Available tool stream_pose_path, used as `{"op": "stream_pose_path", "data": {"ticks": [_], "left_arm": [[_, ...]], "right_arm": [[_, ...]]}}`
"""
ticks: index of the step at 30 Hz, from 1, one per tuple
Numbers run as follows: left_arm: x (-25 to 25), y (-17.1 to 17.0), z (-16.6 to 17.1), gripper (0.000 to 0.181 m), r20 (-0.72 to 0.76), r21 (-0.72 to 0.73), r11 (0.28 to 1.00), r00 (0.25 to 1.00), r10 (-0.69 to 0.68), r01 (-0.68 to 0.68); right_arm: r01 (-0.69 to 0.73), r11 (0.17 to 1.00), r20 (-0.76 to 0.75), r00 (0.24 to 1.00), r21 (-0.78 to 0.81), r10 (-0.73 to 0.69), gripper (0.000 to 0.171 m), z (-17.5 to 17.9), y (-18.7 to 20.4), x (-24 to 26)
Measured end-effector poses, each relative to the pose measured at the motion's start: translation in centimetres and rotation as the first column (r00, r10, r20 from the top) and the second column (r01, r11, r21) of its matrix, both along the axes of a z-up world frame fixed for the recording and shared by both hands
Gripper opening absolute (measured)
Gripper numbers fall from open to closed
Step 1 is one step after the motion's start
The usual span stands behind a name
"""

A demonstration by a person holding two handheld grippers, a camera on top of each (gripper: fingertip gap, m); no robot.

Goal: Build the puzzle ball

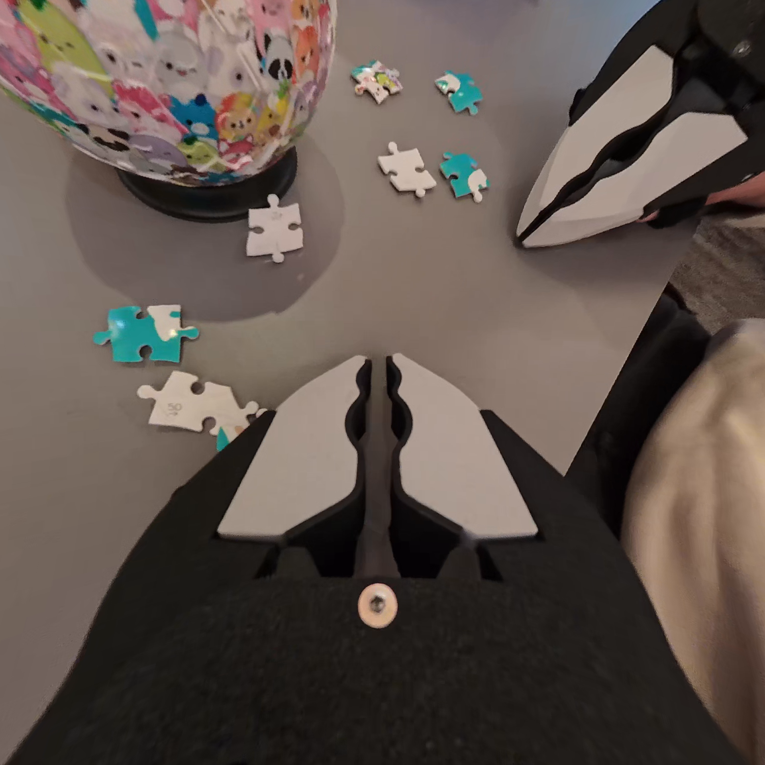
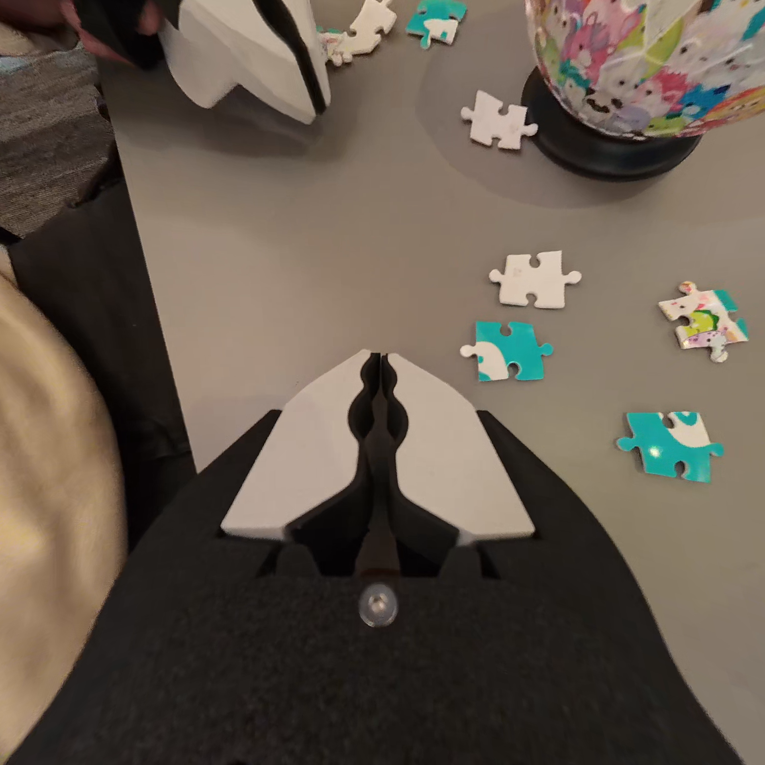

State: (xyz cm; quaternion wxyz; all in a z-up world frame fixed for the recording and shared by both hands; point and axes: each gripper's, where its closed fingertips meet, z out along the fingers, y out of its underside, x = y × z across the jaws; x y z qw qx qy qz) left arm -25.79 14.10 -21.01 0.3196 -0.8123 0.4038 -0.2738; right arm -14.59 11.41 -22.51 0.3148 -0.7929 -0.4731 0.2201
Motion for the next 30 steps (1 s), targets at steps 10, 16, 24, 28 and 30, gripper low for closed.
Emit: {"op": "stream_pose_path", "data": {"ticks": [10,16,24,28,30], "left_arm": [[0.1,0.0,-0.5,0.008,-0.019,-0.026,1.000,1.000,-0.003,0.002],[-0.1,0.0,-0.7,0.008,-0.021,-0.050,0.999,1.000,0.003,-0.004],[0.1,-0.3,-1.3,0.009,-0.112,0.007,0.999,0.993,-0.036,0.037],[0.7,-0.5,-1.4,0.013,-0.141,0.056,0.996,0.988,-0.066,0.074],[0.9,-0.6,-1.4,0.014,-0.149,0.077,0.993,0.986,-0.078,0.090]], "right_arm": [[0.007,1.000,0.011,1.000,0.012,-0.007,0.001,0.0,-0.2,0.3],[-0.002,0.999,0.032,0.999,0.034,0.001,0.003,-0.1,-0.3,0.2],[-0.038,0.999,0.025,0.999,0.024,0.038,0.007,-0.1,-0.5,0.0],[-0.038,0.999,0.001,0.999,-0.003,0.038,0.006,0.1,-0.5,0.0],[-0.044,0.999,0.001,0.999,-0.004,0.044,0.004,0.1,-0.4,0.0]]}}
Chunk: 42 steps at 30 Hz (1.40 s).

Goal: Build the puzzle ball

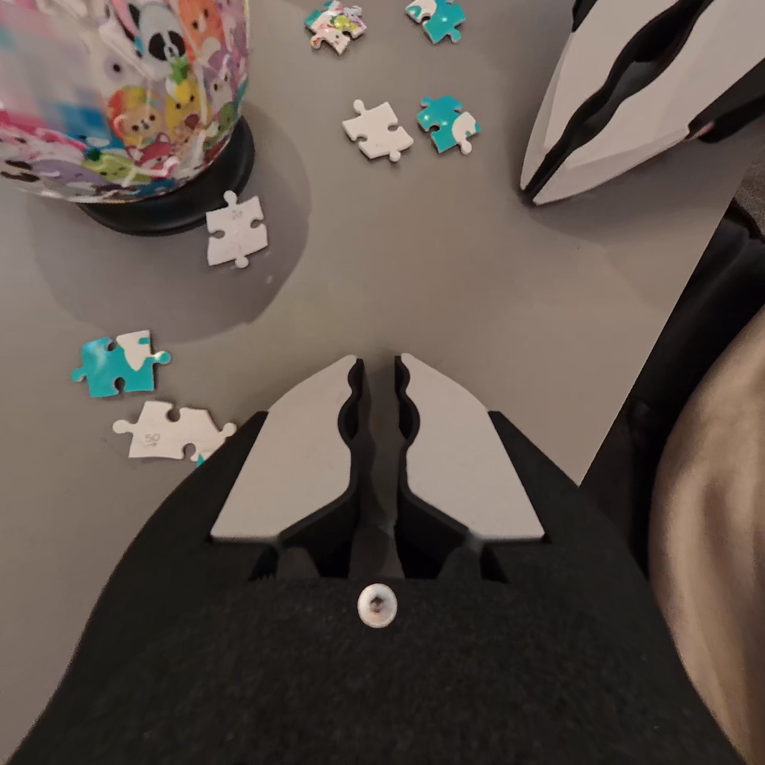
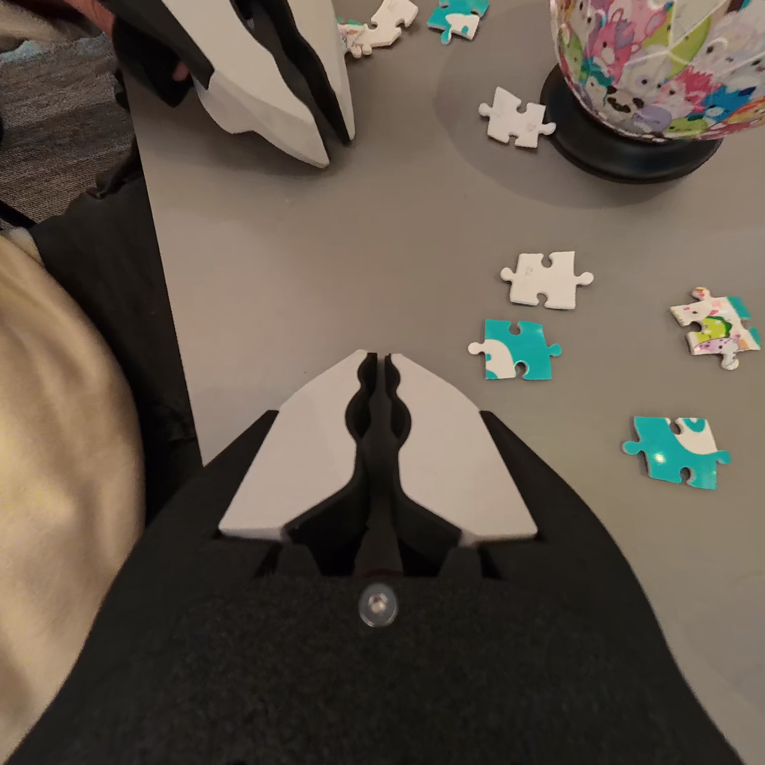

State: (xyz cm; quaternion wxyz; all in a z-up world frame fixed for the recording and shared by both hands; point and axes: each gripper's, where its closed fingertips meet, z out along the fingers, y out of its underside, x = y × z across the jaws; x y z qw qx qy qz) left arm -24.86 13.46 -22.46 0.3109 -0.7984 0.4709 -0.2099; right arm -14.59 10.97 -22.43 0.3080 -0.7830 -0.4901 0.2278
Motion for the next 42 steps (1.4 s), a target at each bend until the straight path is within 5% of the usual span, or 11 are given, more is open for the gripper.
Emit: {"op": "stream_pose_path", "data": {"ticks": [12,15,20,23,25,31,36,42], "left_arm": [[-0.3,0.0,0.0,0.017,0.011,-0.024,0.999,0.999,0.030,-0.030],[-0.8,0.2,0.6,0.026,0.075,-0.094,0.994,0.995,0.060,-0.053],[-1.8,1.0,6.4,0.060,0.422,-0.230,0.971,0.893,0.157,-0.062],[-2.9,2.6,9.9,0.097,0.577,-0.333,0.942,0.783,0.233,-0.035],[-3.5,4.5,11.1,0.105,0.633,-0.409,0.912,0.715,0.298,-0.019],[-1.1,9.1,10.4,0.128,0.620,-0.648,0.752,0.659,0.426,0.123],[0.2,11.4,8.3,0.127,0.570,-0.770,0.618,0.611,0.550,0.162],[1.1,13.2,9.4,0.133,0.579,-0.788,0.584,0.555,0.597,0.194]], "right_arm": [[-0.008,1.000,0.005,1.000,0.008,0.008,0.005,0.0,0.0,-0.1],[-0.028,0.999,-0.028,0.999,-0.031,0.028,0.019,0.2,-0.3,-0.2],[0.043,0.996,-0.256,0.964,-0.083,-0.063,0.043,4.3,1.9,1.0],[0.100,0.992,-0.461,0.879,-0.079,-0.125,0.064,9.2,5.0,2.7],[0.111,0.982,-0.567,0.804,-0.155,-0.181,0.079,11.6,7.6,3.9],[0.055,0.842,-0.572,0.710,-0.537,-0.411,0.131,11.2,14.0,1.9],[-0.143,0.565,-0.487,0.700,-0.812,-0.522,0.134,8.9,15.4,-1.6],[-0.223,0.526,-0.505,0.714,-0.820,-0.484,0.134,9.5,16.6,-3.4]]}}
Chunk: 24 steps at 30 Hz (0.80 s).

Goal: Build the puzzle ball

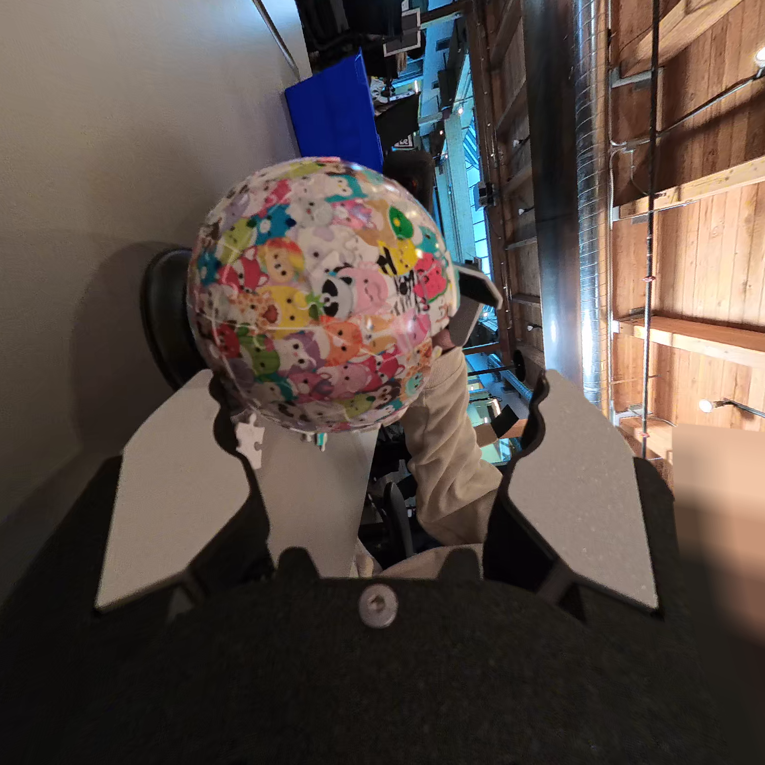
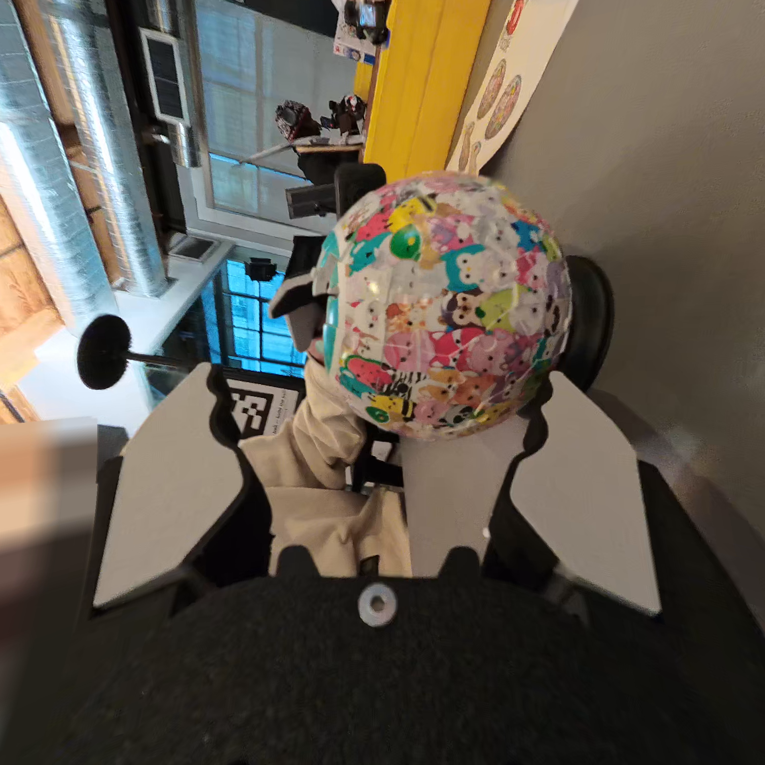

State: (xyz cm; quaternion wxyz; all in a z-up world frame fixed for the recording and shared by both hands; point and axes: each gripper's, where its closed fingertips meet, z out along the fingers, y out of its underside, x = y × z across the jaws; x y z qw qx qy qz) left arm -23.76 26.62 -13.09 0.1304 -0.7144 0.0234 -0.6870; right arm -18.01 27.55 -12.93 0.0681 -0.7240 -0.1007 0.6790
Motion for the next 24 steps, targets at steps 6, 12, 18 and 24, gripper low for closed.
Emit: {"op": "stream_pose_path", "data": {"ticks": [6,12,18,24], "left_arm": [[0.8,2.1,0.7,0.142,-0.064,0.062,0.997,0.997,0.043,-0.039],[0.5,2.5,0.6,0.129,-0.077,0.072,0.997,0.997,0.020,-0.014],[-1.1,2.3,-1.1,0.116,-0.124,0.013,0.999,0.992,-0.028,0.029],[0.1,2.2,-1.4,0.110,-0.010,-0.186,0.977,0.994,-0.107,0.103]], "right_arm": [[0.017,0.992,0.068,0.997,0.123,-0.026,0.138,0.3,1.3,-0.6],[0.024,0.988,0.041,0.999,0.155,-0.030,0.133,0.4,1.9,-0.2],[-0.013,0.992,0.088,0.996,0.124,0.002,0.126,-1.3,2.3,1.0],[-0.105,0.991,0.024,0.994,-0.077,0.107,0.119,-0.9,2.1,0.1]]}}
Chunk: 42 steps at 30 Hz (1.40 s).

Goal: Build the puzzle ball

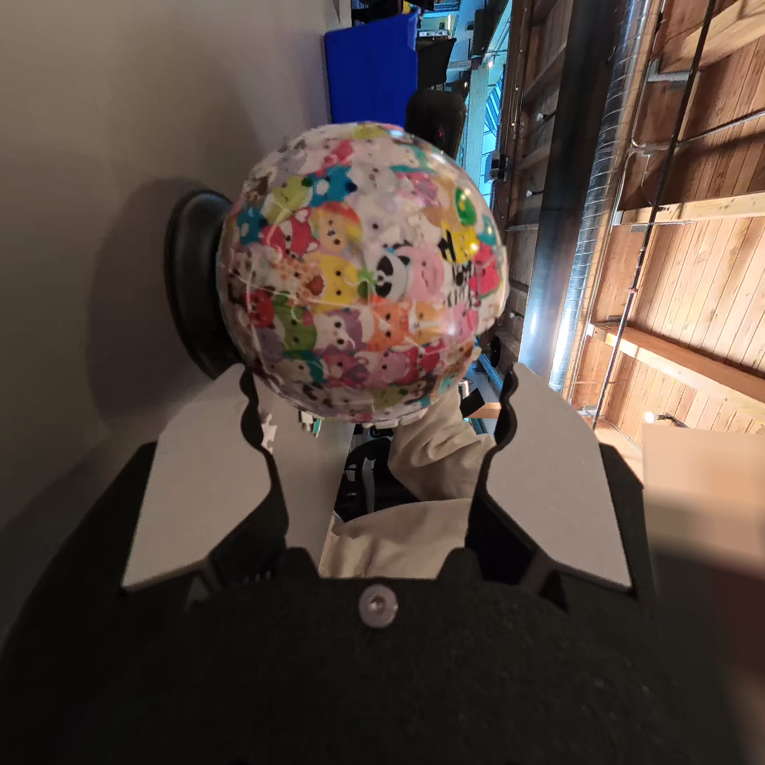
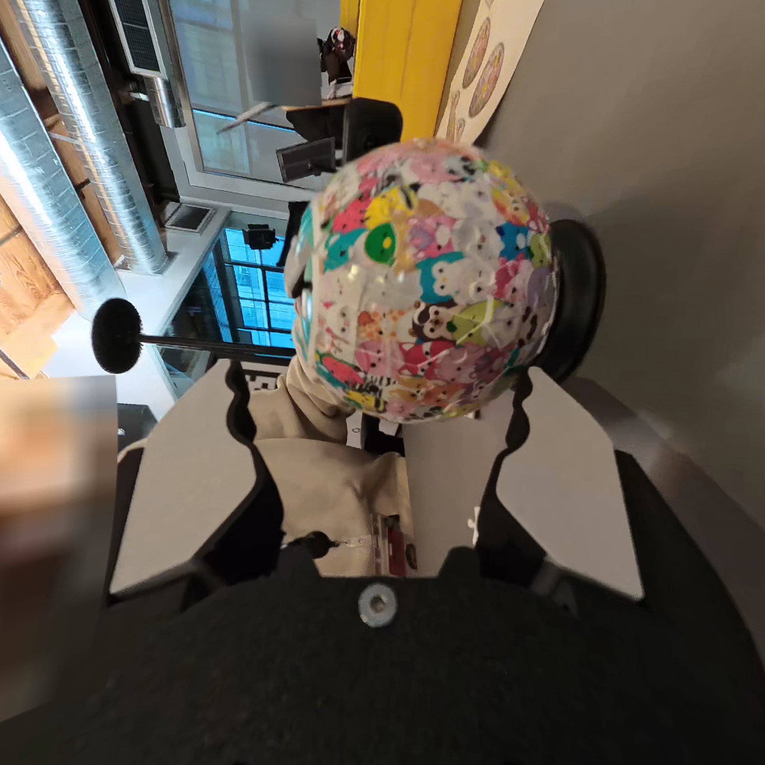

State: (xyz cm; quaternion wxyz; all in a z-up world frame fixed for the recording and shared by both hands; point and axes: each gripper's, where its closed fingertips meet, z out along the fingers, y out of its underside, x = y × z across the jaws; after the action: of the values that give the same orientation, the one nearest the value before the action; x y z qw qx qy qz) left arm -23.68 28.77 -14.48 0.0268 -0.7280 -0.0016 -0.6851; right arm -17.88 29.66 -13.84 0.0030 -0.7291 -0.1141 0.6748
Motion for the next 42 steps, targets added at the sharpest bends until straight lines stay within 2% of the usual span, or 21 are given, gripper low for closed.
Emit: {"op": "stream_pose_path", "data": {"ticks": [2,6,9,13,17,18,19,20,21,22,23,24,25,27,32,34,37,39,40,42], "left_arm": [[0.2,0.3,0.0,0.111,-0.002,0.005,1.000,1.000,0.001,-0.001],[0.7,1.0,0.6,0.113,-0.031,0.092,0.996,0.999,0.005,-0.002],[0.5,2.1,1.1,0.107,-0.052,0.158,0.987,0.998,0.029,-0.021],[0.4,2.0,1.6,0.094,-0.027,0.168,0.986,1.000,0.005,-0.001],[0.0,-0.3,0.6,0.099,-0.078,0.172,0.979,0.992,-0.097,0.110],[-1.1,-0.3,-0.1,0.101,-0.131,0.196,0.975,0.988,-0.083,0.108],[-2.5,0.8,-0.8,0.105,-0.203,0.257,0.964,0.979,-0.018,0.071],[-3.8,3.2,-1.1,0.116,-0.266,0.347,0.938,0.961,0.082,0.016],[-4.8,6.1,-1.2,0.127,-0.319,0.432,0.902,0.933,0.164,-0.010],[-5.2,8.8,-1.3,0.140,-0.372,0.502,0.865,0.904,0.210,0.005],[-4.9,11.0,-1.1,0.144,-0.402,0.538,0.842,0.889,0.221,0.034],[-3.9,12.3,-0.6,0.146,-0.407,0.547,0.834,0.893,0.191,0.071],[-2.9,12.9,-0.5,0.146,-0.423,0.545,0.830,0.894,0.149,0.119],[-2.1,13.9,-1.4,0.145,-0.504,0.556,0.807,0.853,0.136,0.200],[-1.9,13.7,-2.9,0.135,-0.515,0.531,0.822,0.849,0.121,0.204],[-2.3,13.2,-3.4,0.139,-0.496,0.526,0.830,0.859,0.122,0.186],[-3.3,12.2,-3.6,0.135,-0.466,0.535,0.831,0.874,0.137,0.155],[-4.4,11.7,-3.8,0.132,-0.464,0.559,0.815,0.872,0.156,0.152],[-4.9,11.3,-3.7,0.125,-0.450,0.569,0.808,0.881,0.149,0.154],[-5.8,10.4,-3.5,0.124,-0.436,0.574,0.803,0.890,0.134,0.160]], "right_arm": [[0.022,1.000,-0.018,1.000,-0.022,-0.023,0.122,0.3,0.9,0.1],[0.036,0.995,0.000,0.999,0.095,-0.036,0.133,1.4,1.6,-0.3],[0.053,0.984,0.021,0.998,0.168,-0.057,0.126,1.9,2.5,-0.5],[0.009,0.990,0.000,1.000,0.141,-0.010,0.116,1.9,1.8,-0.8],[-0.050,0.990,0.028,0.999,0.135,0.046,0.116,0.8,0.4,-0.2],[-0.057,0.987,0.050,0.997,0.151,0.050,0.118,0.5,0.5,0.6],[-0.027,0.976,0.082,0.997,0.217,0.009,0.121,0.5,1.7,1.6],[0.052,0.934,0.123,0.987,0.354,-0.102,0.126,0.4,4.7,2.5],[0.099,0.857,0.164,0.964,0.505,-0.208,0.137,0.1,8.4,3.0],[0.077,0.787,0.190,0.952,0.612,-0.241,0.140,0.0,11.5,3.0],[0.072,0.772,0.184,0.953,0.632,-0.240,0.145,-0.1,13.7,2.2],[0.079,0.800,0.159,0.964,0.594,-0.213,0.145,-0.1,15.0,1.1],[0.076,0.826,0.126,0.976,0.558,-0.175,0.145,-0.1,15.6,-0.3],[0.021,0.840,0.153,0.981,0.543,-0.123,0.145,-0.9,16.2,-2.4],[-0.027,0.846,0.114,0.993,0.532,-0.041,0.140,-0.8,14.7,-6.0],[-0.027,0.854,0.075,0.997,0.520,-0.015,0.138,-0.3,13.7,-6.6],[-0.087,0.843,0.093,0.995,0.531,0.044,0.139,-0.5,11.4,-6.4],[-0.101,0.836,0.068,0.995,0.539,0.076,0.132,-0.1,10.0,-5.9],[-0.108,0.832,0.063,0.994,0.544,0.088,0.132,0.1,9.4,-5.6],[-0.123,0.804,0.090,0.992,0.582,0.087,0.130,-0.1,9.1,-4.8]]}}
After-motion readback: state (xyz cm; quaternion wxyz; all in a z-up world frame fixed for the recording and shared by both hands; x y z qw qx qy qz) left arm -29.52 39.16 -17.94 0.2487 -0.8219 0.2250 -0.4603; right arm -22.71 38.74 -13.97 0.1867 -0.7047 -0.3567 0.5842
